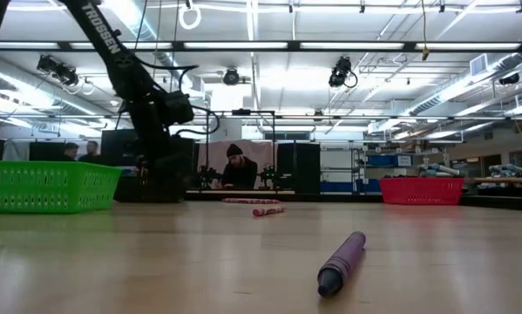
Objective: Sort crayons
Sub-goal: Put the violet crayon into the black bin
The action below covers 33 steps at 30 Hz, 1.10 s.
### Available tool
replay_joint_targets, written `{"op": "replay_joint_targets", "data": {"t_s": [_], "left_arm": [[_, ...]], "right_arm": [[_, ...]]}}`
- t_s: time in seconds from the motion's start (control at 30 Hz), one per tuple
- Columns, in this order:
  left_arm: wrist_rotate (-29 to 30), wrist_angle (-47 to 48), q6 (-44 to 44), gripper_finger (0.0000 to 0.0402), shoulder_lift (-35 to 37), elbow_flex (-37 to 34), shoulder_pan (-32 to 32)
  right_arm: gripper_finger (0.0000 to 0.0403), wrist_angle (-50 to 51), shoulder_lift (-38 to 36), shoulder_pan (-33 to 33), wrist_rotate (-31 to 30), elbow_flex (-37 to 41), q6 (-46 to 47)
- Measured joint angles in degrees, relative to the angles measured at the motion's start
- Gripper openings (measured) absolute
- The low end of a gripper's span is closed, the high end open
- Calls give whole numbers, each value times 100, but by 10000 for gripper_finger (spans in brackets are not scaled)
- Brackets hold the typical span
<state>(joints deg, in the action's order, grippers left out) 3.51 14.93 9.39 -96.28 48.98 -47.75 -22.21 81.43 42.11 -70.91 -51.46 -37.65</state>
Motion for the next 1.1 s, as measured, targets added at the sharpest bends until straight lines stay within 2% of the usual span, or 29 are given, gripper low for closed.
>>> {"op": "replay_joint_targets", "data": {"t_s": [0.2,0.37,0.53,0.67,0.87,1.1], "left_arm": [[21,-134,59,54,1,-18,-100],[46,23,186,92,1,-20,-104],[434,273,192,131,143,-20,-218],[669,686,178,149,524,-23,-255],[759,1273,-68,153,1385,-23,-255],[838,1871,-1229,153,2176,-37,-262]], "right_arm": [[123,-4,0,-162,176,0,64],[123,42,0,-279,197,20,210],[123,55,0,-319,198,91,212],[123,55,0,-324,197,96,207],[123,52,0,-322,197,96,203],[123,13,0,-311,241,98,197]]}}
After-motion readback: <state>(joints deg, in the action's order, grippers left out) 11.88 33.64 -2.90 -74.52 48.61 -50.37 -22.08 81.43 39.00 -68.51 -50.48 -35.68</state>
